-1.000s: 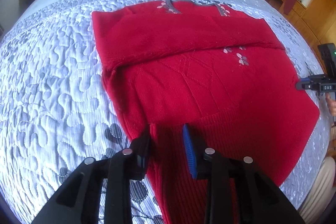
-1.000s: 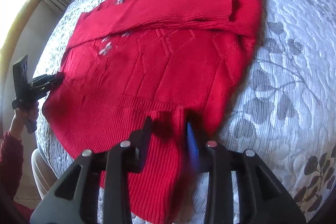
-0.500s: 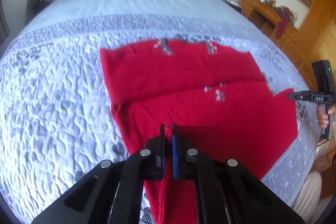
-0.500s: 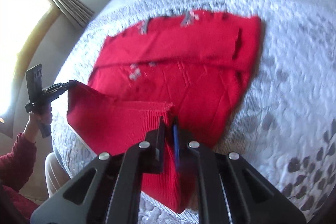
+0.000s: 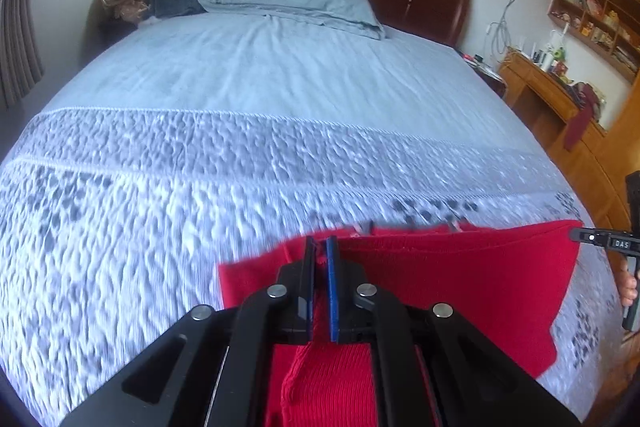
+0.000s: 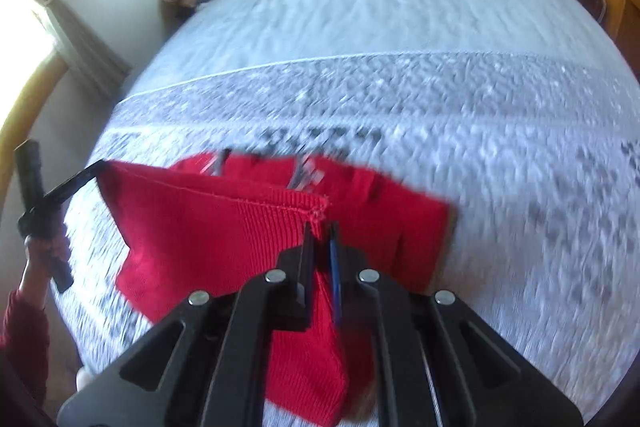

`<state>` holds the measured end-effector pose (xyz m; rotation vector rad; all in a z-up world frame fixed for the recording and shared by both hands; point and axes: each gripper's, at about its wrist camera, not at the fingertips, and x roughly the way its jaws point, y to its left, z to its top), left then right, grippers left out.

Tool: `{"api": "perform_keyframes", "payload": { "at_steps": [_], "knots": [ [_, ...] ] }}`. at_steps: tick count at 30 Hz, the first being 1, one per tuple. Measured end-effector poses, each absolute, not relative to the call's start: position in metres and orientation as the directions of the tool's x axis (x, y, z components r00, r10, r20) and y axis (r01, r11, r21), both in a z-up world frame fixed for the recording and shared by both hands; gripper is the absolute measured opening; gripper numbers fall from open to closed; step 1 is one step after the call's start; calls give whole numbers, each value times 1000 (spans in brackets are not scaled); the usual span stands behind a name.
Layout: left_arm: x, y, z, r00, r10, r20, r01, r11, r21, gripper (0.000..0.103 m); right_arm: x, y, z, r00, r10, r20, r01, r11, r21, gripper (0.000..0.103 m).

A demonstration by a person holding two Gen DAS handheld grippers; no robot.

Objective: Fold small clothes
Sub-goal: 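Lift the held edge with both tools, fold it toward the collar, open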

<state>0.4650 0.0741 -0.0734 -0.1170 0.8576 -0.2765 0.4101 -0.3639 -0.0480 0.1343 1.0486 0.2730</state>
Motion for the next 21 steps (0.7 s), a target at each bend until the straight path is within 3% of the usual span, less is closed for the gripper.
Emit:
{"api": "perform_keyframes", "payload": {
  "at_steps": [6,13,14,17,19,20,21],
  "knots": [
    [532,72,-133,550,-193,-813,98,981,-166,5,493,-366,-105,413,197,-889,-32,979,202,5],
    [533,69,-197,461,-119,-879,89,992,-87,5,512,-362,-180,326,78,-942,47,994,98,7],
    [529,71,-199,463,-113,-879,86,993,-82,5,510,-364,-181,335,82,-939,60,992,108,9],
    [515,80,-189,469,-116,-875,77,993,-90,6,499,-369,-171,351,91,-932,63,991,120,30],
    [499,89,-174,462,-111,-880,68,994,-90,17,485,-371,-159,369,72,-927,41,995,93,32],
    [485,94,-164,460,-119,-880,76,993,-94,23,475,-373,-150,376,82,-923,29,995,100,44],
    [471,98,-158,453,-116,-884,81,993,-89,43,463,-376,-143,375,98,-922,22,993,114,49]
  ]
}}
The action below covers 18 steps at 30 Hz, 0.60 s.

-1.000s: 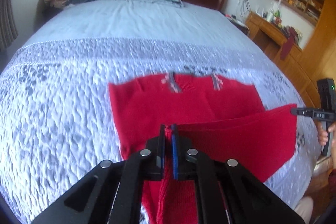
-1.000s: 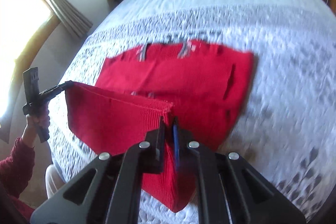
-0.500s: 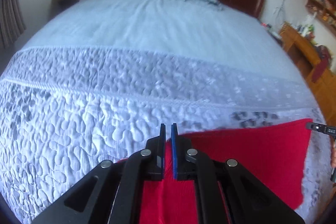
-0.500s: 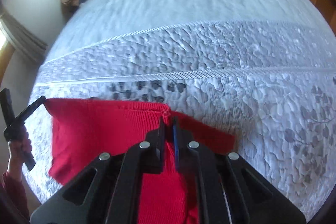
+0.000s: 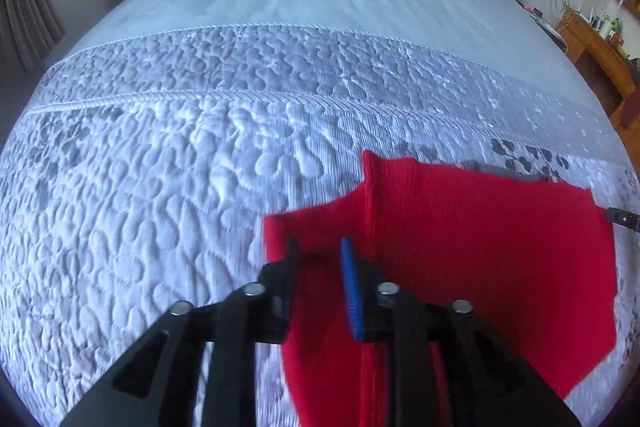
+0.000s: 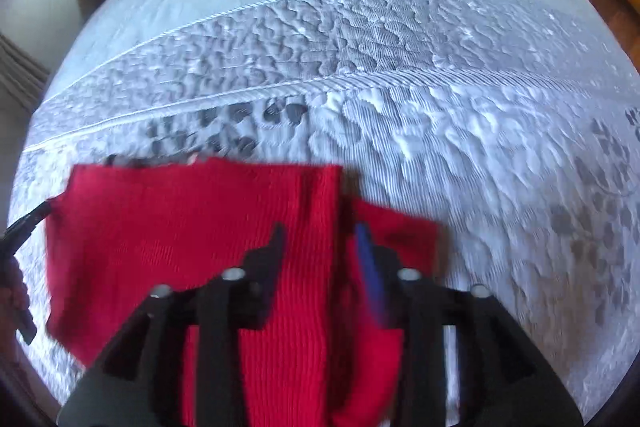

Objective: Fold small clothes

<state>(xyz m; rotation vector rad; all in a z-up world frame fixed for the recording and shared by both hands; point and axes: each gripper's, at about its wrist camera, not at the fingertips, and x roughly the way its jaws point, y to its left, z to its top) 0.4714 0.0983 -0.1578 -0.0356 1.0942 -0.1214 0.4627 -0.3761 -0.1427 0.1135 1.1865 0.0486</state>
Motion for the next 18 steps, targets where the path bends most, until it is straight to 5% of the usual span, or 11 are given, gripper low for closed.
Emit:
{"api": "perform_keyframes", "payload": {
  "at_steps": [1,6,18],
  "knots": [
    [461,101,-153,442,-104,-891,83,994,-74,61,446,-380,-136,362,101,-927,24,993,118,49],
    [386,115,-149,315,-166,-935,111,984,-137,80,374,-382,-130,264,125,-956,-30,992,122,62],
    [354,94,-191,205,-277,-939,44,961,-274,81,310,-382,-171,150,278,-949,39,957,287,66]
  ]
}}
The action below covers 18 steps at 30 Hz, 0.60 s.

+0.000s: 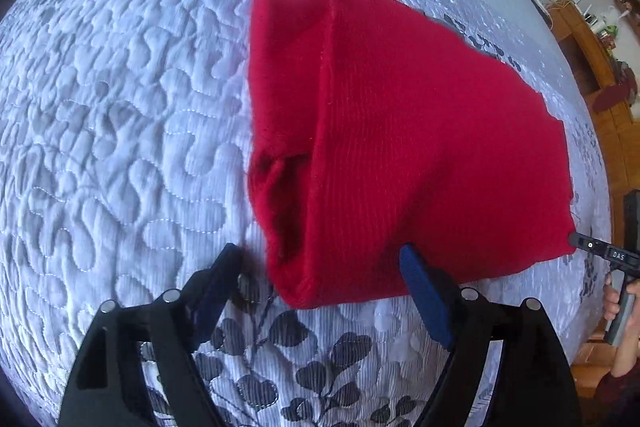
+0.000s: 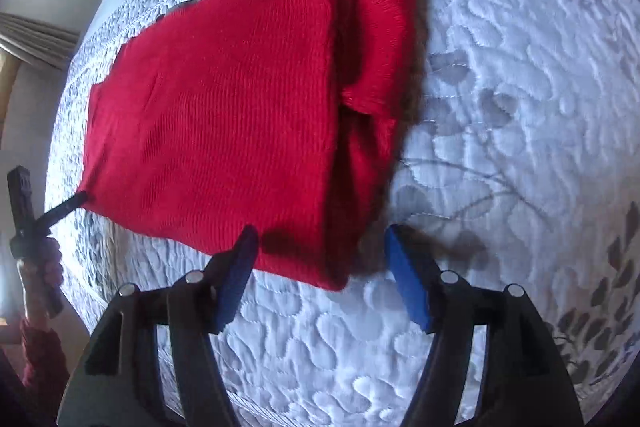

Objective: Fold small clothes

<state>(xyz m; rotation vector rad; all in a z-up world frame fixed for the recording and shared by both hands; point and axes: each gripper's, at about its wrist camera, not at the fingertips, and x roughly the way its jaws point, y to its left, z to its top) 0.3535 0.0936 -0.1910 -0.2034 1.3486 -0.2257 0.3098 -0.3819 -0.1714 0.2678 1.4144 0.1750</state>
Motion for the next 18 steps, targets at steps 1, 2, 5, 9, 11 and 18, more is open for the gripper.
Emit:
{"api": "perform_keyframes", "payload": {
  "at_steps": [1,2,5,9,11,18],
  "knots": [
    [356,90,-193,201,-272,-941,44,962,-269,81,311,-380,-174,152,284,-947,40,955,293,66],
    [358,87,-195,197,-261,-945,43,965,-258,81,314,-377,-177,150,284,-947,39,955,293,66],
    [363,79,-198,201,-213,-956,39,977,-209,76,317,-368,-181,154,251,-956,22,966,257,63],
    [364,71,-194,204,-183,-962,41,983,-178,32,318,-355,-180,170,222,-960,-34,975,219,36],
    [365,70,-192,188,-221,-957,19,975,-221,17,315,-356,-179,168,250,-954,-31,968,249,16],
    [358,78,-178,208,-267,-941,-37,959,-281,12,303,-362,-161,190,318,-929,-21,947,320,10]
  ]
}}
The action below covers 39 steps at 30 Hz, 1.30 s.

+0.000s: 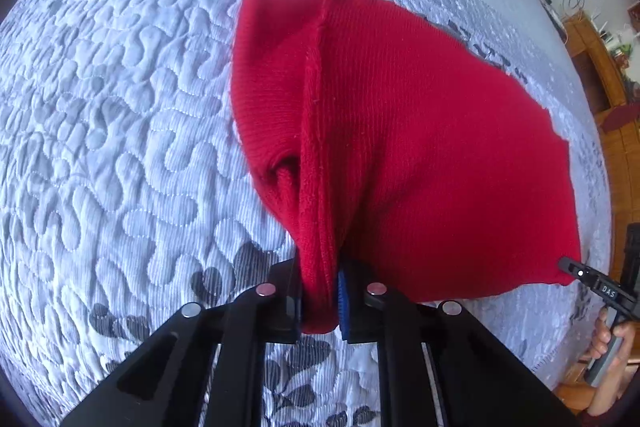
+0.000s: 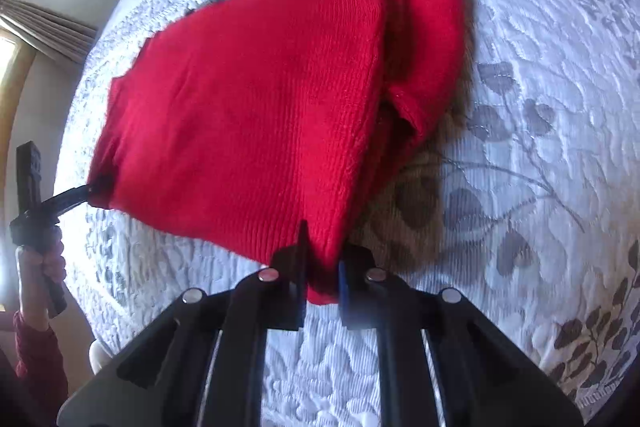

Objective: Fold small clothes

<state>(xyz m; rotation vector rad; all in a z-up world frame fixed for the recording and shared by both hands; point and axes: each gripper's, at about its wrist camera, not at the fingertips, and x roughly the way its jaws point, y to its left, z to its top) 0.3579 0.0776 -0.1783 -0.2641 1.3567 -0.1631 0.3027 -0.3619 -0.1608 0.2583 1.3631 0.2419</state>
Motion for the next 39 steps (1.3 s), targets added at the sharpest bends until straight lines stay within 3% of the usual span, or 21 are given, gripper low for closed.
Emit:
{"api": "perform_keyframes", "payload": {
  "at_steps": [9,22,29,35,38,39],
  "knots": [
    [288,88,-142,200,-332,-922,-1,941,-339,12,236,-374,-124,189,371,-909,-54,928,368,10],
    [126,96,-142,187,-365,-912,66,931,-360,13,83,-382,-117,163,407,-899,-79,913,400,10],
    [121,96,-189,177,-343,-923,20,939,-345,15,74,-372,-160,129,254,-959,-50,967,250,12],
    [114,97,-188,213,-341,-916,64,940,-335,18,78,-363,-178,132,195,-972,-54,980,190,13],
    [111,93,-182,197,-331,-923,83,943,-321,27,76,-364,-174,135,208,-969,-61,978,202,20],
    [112,92,-177,184,-322,-929,83,947,-312,39,74,-366,-169,138,217,-966,-57,976,210,26]
  ]
}}
